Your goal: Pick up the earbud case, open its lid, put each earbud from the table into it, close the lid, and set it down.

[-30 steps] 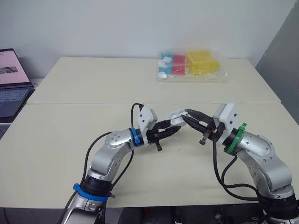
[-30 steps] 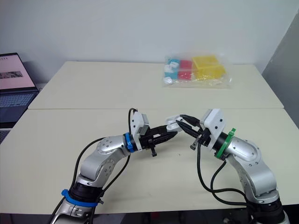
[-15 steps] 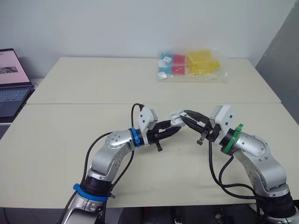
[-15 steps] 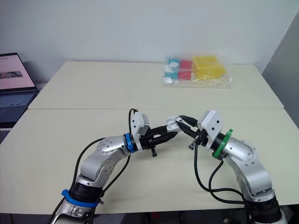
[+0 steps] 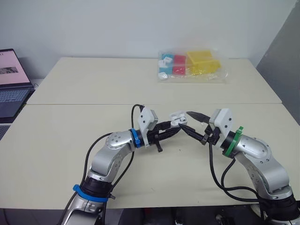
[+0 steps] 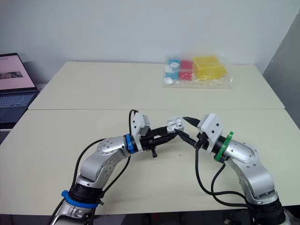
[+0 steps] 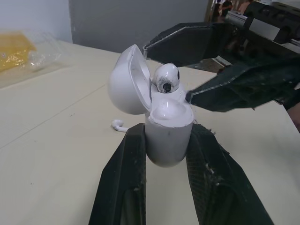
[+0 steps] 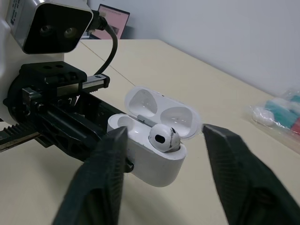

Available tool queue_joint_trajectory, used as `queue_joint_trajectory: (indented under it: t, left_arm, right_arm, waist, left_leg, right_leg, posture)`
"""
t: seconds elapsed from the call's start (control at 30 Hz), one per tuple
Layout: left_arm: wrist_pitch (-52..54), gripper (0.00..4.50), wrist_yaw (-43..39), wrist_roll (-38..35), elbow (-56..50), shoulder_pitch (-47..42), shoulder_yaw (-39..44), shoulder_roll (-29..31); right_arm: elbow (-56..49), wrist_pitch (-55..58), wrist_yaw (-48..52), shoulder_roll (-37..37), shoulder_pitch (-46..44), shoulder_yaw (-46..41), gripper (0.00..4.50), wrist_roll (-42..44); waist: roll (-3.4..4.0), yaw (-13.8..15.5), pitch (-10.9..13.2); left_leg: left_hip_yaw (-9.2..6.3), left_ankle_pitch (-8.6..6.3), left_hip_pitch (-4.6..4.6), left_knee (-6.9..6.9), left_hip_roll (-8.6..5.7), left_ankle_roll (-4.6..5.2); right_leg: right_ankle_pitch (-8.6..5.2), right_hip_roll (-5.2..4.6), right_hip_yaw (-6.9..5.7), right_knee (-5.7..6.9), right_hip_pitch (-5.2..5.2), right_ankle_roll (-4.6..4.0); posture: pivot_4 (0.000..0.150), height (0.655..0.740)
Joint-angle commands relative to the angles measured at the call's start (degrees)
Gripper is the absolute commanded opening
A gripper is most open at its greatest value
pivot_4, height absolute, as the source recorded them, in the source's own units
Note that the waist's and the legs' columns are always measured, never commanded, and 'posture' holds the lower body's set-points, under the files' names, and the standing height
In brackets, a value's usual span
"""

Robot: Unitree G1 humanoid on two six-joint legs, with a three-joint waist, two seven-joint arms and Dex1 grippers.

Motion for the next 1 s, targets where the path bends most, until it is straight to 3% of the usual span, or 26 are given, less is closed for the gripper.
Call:
queue_joint_trajectory:
  t: [0.03,0.17,0.33,0.53,0.73,1.0]
  left_arm:
    - [-0.7,0.81,0.3,-0.9,-2.8,-0.8,0.7,-0.2]
    - [-0.6,0.81,0.4,-0.8,-3.0,-0.6,0.7,-0.2]
    - [-1.5,0.81,0.7,0.2,-1.9,-0.3,1.2,0.7]
    - [-2.8,0.81,0.8,0.6,-1.5,0.3,1.0,1.2]
    - [-4.3,0.81,0.2,1.2,-0.7,1.0,1.3,1.9]
    - [-5.9,0.81,-1.4,2.1,-0.4,1.2,0.7,3.4]
  right_arm:
    - [-3.6,1.8,0.1,-1.3,-1.1,-1.6,3.24,1.6]
    - [-5.8,3.5,0.5,-2.4,-0.7,-2.8,3.24,3.7]
    - [-10.4,13.8,4.6,-11.6,1.3,-15.5,3.24,16.9]
    - [-6.9,18.8,7.7,-19.7,3.4,-21.7,3.24,20.9]
    - [-2.6,23.5,-0.5,-23.7,2.2,-14.8,3.24,11.2]
    - [3.1,32.3,-8.3,-18.8,-6.5,-7.2,3.24,7.0]
  waist:
    - [0.0,0.0,0.0]
    - [0.0,0.0,0.0]
    - [-0.01,0.1,0.0]
    - [-0.01,0.1,0.0]
    - [-0.01,0.0,0.0]
    - [-0.02,0.0,0.0]
  left_leg:
    - [0.0,0.0,0.0,0.0,0.0,0.0]
    - [-0.01,0.0,-0.01,-0.02,0.0,0.0]
    - [-0.01,0.0,-0.05,0.01,-0.03,0.0]
    - [-0.01,-0.01,-0.05,-0.02,-0.02,0.01]
    - [0.02,0.0,-0.03,-0.02,-0.01,0.01]
    - [0.0,-0.01,-0.11,-0.04,0.0,0.0]
  right_leg:
    - [0.0,0.0,0.0,0.0,0.0,0.0]
    - [0.0,0.0,-0.01,-0.02,-0.01,0.0]
    - [0.0,-0.05,-0.03,-0.06,0.01,0.0]
    - [0.0,-0.02,-0.03,-0.09,0.0,0.0]
    - [0.0,-0.02,0.01,-0.07,0.0,0.0]
    - [-0.01,-0.01,-0.02,-0.11,-0.06,0.0]
  posture:
    - [0.15,0.74]
    - [0.15,0.74]
    - [0.15,0.74]
    - [0.15,0.74]
    - [0.15,0.74]
    - [0.15,0.74]
